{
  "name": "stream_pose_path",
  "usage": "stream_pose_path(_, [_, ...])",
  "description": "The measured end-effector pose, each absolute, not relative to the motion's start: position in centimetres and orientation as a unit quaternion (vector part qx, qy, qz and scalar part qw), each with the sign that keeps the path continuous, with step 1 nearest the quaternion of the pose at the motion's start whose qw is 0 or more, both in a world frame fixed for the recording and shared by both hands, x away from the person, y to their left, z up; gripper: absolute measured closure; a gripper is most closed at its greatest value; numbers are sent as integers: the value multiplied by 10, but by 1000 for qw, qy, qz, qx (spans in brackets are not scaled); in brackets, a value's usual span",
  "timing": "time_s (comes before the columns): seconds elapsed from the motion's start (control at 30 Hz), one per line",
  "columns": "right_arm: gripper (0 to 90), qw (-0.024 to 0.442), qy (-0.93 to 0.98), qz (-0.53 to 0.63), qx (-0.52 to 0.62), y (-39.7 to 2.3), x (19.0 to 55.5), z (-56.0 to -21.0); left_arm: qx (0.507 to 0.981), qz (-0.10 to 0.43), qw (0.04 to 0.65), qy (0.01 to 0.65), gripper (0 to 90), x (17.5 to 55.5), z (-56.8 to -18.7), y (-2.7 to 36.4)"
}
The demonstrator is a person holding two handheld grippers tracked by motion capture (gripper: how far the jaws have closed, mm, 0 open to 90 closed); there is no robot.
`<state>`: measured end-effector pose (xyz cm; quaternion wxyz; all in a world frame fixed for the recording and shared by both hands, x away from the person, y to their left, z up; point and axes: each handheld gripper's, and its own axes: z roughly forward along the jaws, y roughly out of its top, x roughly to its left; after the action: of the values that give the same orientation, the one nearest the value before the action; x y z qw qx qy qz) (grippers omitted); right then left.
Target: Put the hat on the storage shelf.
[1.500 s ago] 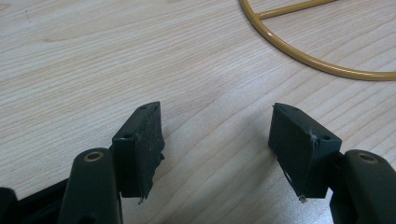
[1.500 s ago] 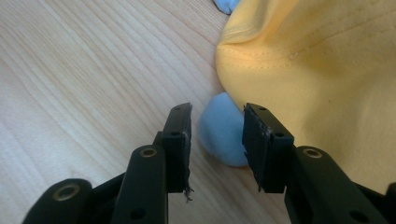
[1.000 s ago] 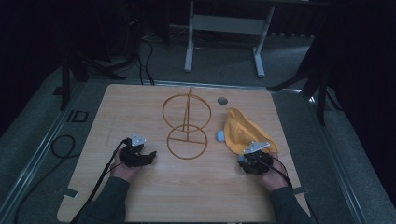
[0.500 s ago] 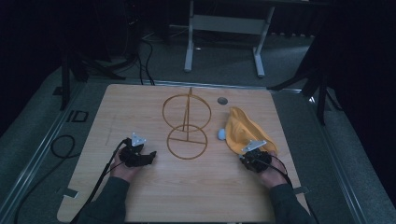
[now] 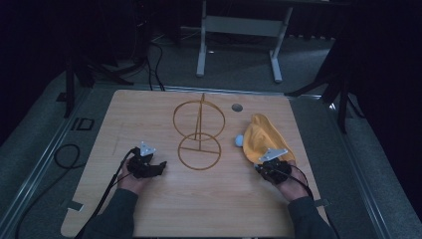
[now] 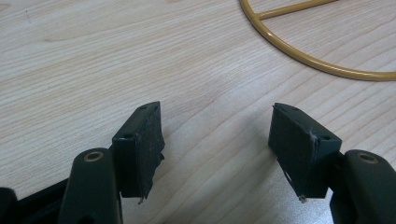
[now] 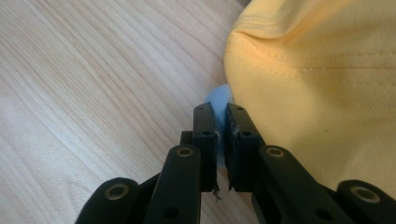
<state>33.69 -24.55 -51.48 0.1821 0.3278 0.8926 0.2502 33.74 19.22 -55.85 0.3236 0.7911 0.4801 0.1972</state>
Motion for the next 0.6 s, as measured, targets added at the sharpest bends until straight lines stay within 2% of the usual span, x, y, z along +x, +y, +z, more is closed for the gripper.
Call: stream_pose_path(0.6, [839,200,885,287,307,-239,329,-475,791,197,324,480,355,337,-558,192])
